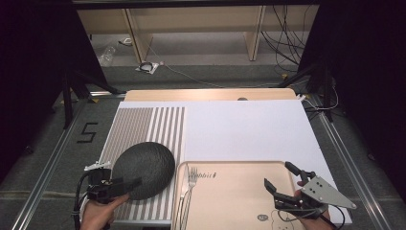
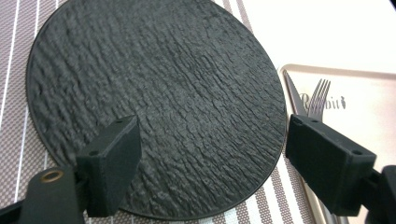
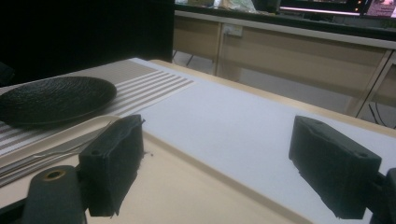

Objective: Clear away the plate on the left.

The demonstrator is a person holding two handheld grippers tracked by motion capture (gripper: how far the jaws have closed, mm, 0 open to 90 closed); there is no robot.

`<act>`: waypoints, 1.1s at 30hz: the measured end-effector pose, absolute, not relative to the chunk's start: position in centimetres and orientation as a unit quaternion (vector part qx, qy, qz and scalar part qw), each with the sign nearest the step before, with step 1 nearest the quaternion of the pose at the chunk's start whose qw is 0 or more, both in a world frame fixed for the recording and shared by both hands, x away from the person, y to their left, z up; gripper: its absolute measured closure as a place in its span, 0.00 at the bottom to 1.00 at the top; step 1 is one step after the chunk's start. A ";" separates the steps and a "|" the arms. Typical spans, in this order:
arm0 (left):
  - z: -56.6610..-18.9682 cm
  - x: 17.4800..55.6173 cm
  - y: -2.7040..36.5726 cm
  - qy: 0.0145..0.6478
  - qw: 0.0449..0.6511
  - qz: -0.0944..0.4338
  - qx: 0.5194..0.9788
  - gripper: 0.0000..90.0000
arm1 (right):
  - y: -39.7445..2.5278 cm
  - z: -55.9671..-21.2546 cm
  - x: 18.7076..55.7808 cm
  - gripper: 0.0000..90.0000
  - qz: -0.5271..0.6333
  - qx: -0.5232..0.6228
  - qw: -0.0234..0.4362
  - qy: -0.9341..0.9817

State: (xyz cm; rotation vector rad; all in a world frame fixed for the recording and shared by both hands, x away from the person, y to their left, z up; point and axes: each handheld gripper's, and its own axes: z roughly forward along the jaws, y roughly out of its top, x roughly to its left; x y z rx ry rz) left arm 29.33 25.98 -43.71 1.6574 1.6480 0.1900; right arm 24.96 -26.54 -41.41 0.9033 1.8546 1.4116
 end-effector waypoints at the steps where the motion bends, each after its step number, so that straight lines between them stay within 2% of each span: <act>1: -43.7 29.2 26.2 0.652 0.388 0.075 0.647 0.19 | -26.5 -41.4 25.0 0.21 0.536 0.343 0.316 0.704; 14: -44.4 28.7 29.1 0.703 0.381 0.069 0.597 0.18 | -26.4 -41.4 25.0 0.21 0.534 0.341 0.314 0.707; 23: -44.9 28.6 29.5 0.717 0.372 0.062 0.587 0.18 | -26.4 -41.4 25.0 0.21 0.534 0.341 0.316 0.707; 33: -45.8 28.5 30.3 0.741 0.388 0.024 0.548 0.17 | -26.4 -41.4 25.0 0.21 0.535 0.340 0.316 0.706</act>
